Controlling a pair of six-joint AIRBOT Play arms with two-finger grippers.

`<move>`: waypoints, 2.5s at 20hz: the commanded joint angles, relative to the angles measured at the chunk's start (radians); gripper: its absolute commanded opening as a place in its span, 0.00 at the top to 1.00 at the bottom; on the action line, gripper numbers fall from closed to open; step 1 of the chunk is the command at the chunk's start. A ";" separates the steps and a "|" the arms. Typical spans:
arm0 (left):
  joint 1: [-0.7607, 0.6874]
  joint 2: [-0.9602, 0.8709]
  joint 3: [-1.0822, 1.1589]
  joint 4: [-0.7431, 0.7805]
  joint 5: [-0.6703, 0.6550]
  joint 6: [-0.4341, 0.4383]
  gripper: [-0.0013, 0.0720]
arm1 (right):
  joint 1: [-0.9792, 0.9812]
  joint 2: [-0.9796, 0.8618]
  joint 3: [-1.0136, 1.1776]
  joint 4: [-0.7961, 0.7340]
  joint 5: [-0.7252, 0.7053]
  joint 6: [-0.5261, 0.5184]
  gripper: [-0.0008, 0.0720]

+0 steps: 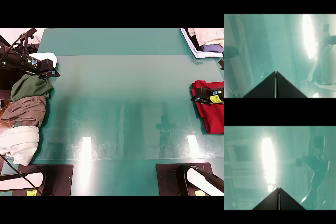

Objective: Fold the shirts.

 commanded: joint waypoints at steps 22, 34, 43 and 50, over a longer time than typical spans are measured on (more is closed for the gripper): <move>0.024 -0.046 0.001 0.485 0.480 -0.108 0.06 | 0.002 0.001 0.000 0.001 0.008 0.000 0.96; 0.091 -0.514 0.250 0.488 0.626 -0.113 0.06 | 0.002 0.001 0.000 0.001 0.069 0.000 0.96; 0.091 -0.528 0.389 0.474 0.495 -0.111 0.95 | 0.002 0.001 0.001 0.005 0.036 0.000 0.96; 0.027 -0.179 0.548 0.114 0.349 0.198 0.95 | 0.008 0.001 0.158 0.150 -0.010 0.001 0.96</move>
